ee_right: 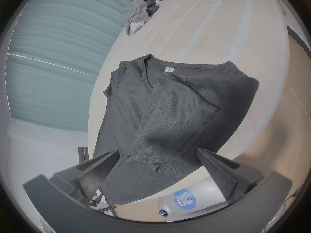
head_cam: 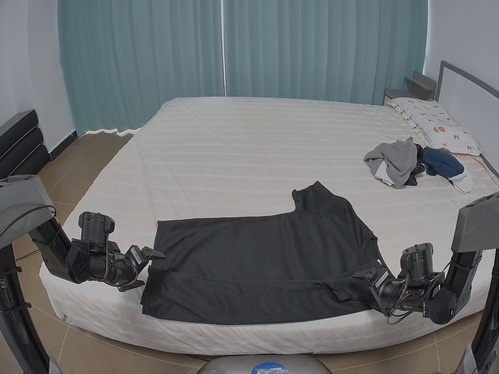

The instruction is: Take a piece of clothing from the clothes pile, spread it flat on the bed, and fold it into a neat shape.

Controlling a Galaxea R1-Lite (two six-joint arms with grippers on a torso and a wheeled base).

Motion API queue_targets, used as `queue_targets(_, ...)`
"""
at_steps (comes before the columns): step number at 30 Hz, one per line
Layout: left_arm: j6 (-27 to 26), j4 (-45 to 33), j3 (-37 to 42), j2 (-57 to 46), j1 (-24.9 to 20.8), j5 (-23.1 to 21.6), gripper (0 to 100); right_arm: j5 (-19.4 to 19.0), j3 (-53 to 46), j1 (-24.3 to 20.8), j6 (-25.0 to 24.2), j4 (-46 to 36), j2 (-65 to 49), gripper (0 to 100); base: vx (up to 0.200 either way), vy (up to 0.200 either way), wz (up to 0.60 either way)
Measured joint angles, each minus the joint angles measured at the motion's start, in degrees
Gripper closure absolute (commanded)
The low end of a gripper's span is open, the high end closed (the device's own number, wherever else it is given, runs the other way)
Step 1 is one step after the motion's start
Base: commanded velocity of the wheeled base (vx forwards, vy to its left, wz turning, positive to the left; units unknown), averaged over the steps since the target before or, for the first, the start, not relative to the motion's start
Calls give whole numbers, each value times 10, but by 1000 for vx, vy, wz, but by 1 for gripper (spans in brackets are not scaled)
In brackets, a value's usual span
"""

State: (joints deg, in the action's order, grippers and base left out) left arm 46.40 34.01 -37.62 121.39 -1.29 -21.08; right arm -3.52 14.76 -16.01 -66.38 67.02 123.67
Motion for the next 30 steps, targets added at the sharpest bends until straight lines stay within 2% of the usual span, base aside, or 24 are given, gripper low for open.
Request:
queue_targets(11, -1, 0, 0, 0, -1, 1, 0, 0, 11, 3, 0, 2, 16, 0, 0, 0, 0)
queue_targets(12, -1, 0, 0, 0, -1, 1, 0, 0, 12, 4, 0, 2, 17, 100, 0, 0, 0)
queue_targets(30, -2, 0, 0, 0, -1, 1, 0, 0, 4, 10, -1, 2, 12, 100, 0, 0, 0)
